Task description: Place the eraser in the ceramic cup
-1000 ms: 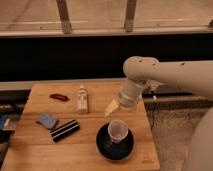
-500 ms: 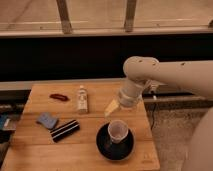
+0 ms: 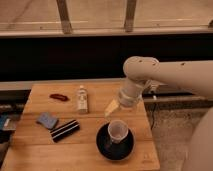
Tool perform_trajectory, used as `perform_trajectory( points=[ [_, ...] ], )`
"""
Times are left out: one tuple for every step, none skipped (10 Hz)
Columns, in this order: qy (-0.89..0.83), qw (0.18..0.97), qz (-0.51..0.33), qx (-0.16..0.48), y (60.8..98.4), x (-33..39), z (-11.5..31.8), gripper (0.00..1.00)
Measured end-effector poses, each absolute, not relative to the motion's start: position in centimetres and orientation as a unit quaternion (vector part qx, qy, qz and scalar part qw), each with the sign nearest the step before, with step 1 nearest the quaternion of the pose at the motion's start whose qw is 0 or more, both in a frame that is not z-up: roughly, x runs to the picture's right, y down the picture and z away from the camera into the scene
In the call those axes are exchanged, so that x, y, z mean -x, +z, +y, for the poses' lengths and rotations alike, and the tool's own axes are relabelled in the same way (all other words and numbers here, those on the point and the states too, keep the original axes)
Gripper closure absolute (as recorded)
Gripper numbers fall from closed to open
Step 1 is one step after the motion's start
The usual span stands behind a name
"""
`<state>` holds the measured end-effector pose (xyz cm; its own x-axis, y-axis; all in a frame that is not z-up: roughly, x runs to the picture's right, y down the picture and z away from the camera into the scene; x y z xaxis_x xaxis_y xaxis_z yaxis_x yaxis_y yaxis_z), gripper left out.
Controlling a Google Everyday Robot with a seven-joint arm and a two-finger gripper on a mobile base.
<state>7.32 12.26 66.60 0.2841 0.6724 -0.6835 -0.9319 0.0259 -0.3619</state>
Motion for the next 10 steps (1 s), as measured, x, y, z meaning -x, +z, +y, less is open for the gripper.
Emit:
perform_trajectory(
  points=[
    [0.575,0.698,0.164,0.394,66.6,-7.3,12.2,0.2],
    [0.573,0.701,0.164,0.392,66.5,-7.3,12.1,0.2],
    [0.562,0.712,0.162,0.389,66.4,-7.1,11.6,0.2],
    [0.54,0.729,0.159,0.389,66.4,-6.4,11.1,0.2],
    [0.505,0.754,0.155,0.39,66.6,-4.7,10.3,0.2],
    [0.474,0.775,0.153,0.388,66.9,-2.8,9.7,0.2],
    [0.447,0.792,0.15,0.387,67.3,-1.0,9.1,0.2],
    [0.409,0.814,0.145,0.385,67.8,1.7,8.4,0.2],
    [0.362,0.84,0.133,0.381,68.2,4.7,7.8,0.2],
    [0.332,0.856,0.123,0.376,68.5,6.8,7.4,0.2]
  ],
)
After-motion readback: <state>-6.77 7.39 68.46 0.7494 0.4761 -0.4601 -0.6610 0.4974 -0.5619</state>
